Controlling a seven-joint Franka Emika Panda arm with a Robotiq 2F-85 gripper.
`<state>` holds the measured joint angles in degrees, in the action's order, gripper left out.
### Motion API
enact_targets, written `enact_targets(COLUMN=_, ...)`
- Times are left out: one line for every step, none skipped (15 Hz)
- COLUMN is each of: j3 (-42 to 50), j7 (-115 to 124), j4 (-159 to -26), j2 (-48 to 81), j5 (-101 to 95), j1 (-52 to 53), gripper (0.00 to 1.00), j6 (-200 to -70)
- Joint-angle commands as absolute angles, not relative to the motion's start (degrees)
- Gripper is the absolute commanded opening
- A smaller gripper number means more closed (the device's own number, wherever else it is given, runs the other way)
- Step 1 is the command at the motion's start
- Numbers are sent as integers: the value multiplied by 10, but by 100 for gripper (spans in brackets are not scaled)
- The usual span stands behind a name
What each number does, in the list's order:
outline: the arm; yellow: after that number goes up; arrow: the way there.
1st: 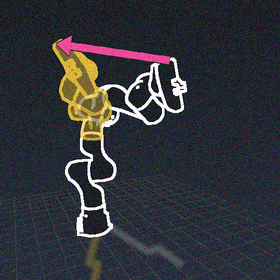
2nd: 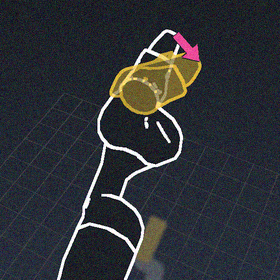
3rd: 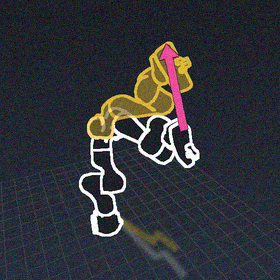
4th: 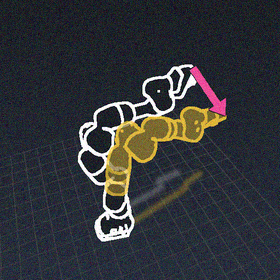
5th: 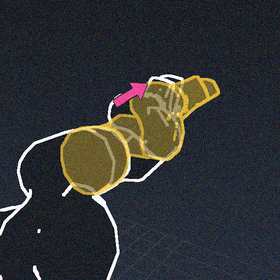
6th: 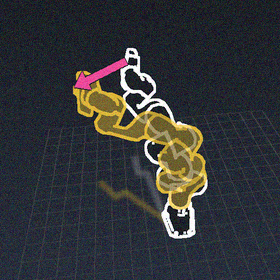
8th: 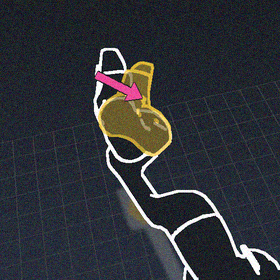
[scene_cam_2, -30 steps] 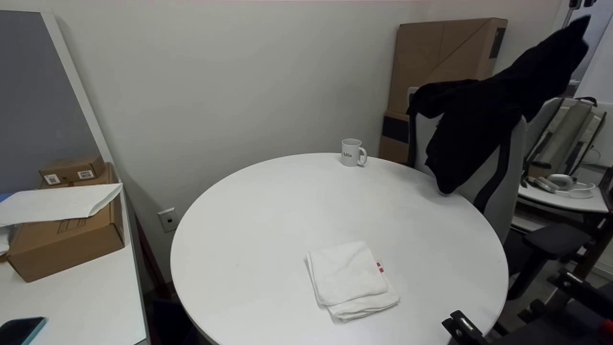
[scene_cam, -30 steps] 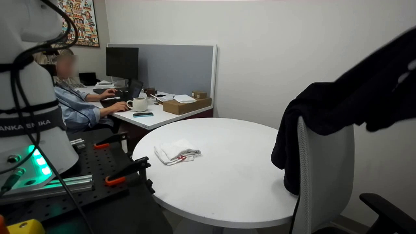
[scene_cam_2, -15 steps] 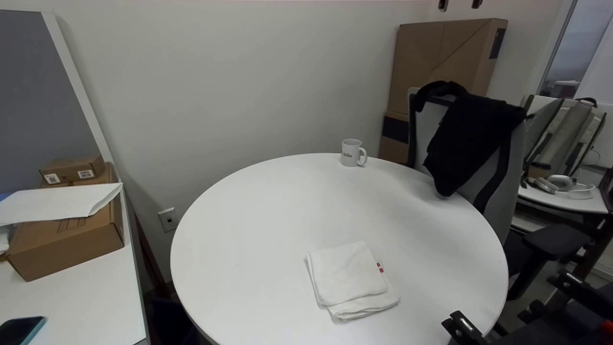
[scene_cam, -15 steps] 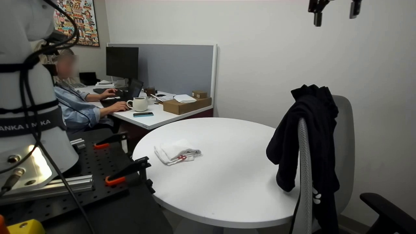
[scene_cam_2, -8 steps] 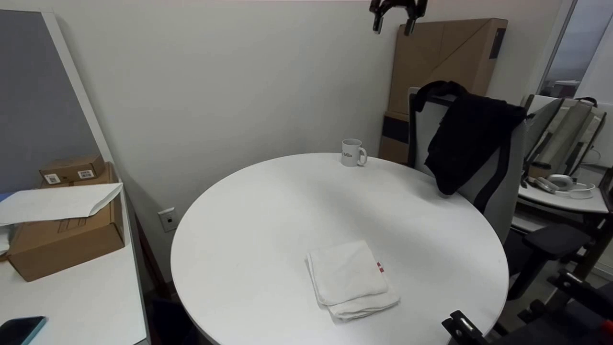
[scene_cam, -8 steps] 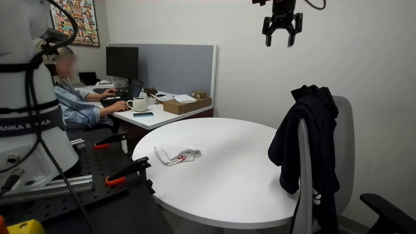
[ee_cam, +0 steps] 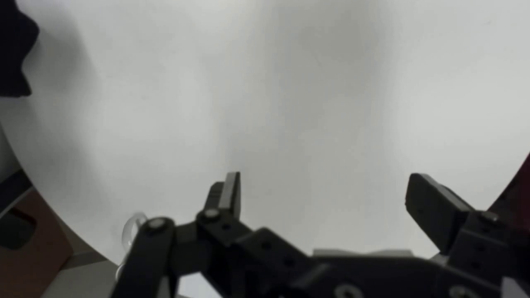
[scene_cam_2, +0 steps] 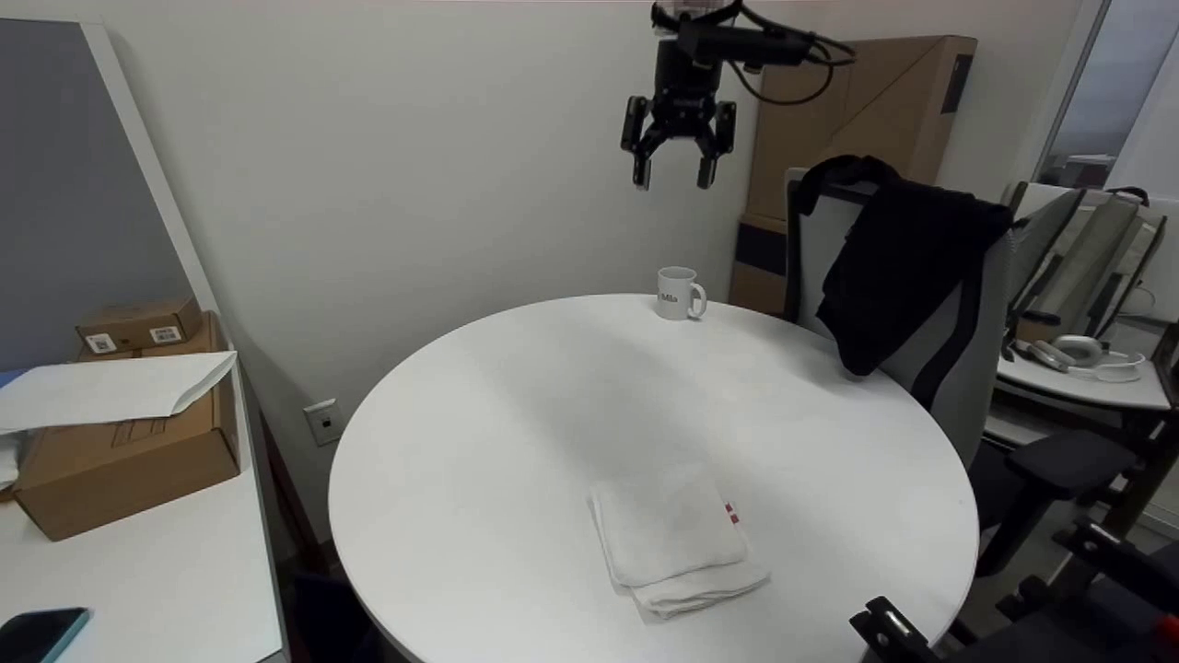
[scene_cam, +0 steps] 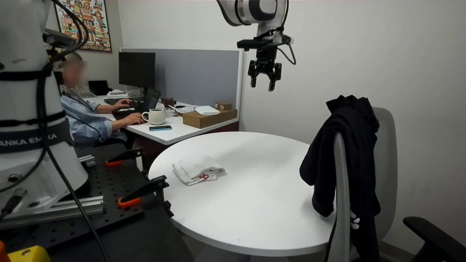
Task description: Hang the black t-shirt on the backrest of the grey chair
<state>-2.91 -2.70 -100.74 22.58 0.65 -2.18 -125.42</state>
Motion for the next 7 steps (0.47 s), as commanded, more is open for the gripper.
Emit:
enact_targets(j3=-16, j7=63, j4=-1153, j2=178, j5=-28, j1=30, gripper=100, j6=-1346)
enact_targets(j3=-22, j7=17, j4=-1071, j2=218, j5=-8, j1=11, gripper=100, j6=-1299)
enact_targets(j3=-23, j7=26, j4=-1091, j2=217, j5=-11, j1=19, gripper=100, j6=-1311)
enact_targets(j3=-23, j7=26, j4=-1091, j2=218, j5=-11, j1=22, gripper=100, j6=-1311)
enact_targets(j3=-23, j7=26, j4=-1086, j2=218, j5=-11, j1=21, gripper=100, j6=-1310)
enact_targets(j3=-21, j7=25, j4=-1082, j2=218, j5=-11, j1=18, gripper=100, j6=-1310)
enact_targets(j3=-20, j7=23, j4=-1080, j2=217, j5=-11, j1=15, gripper=100, j6=-1310)
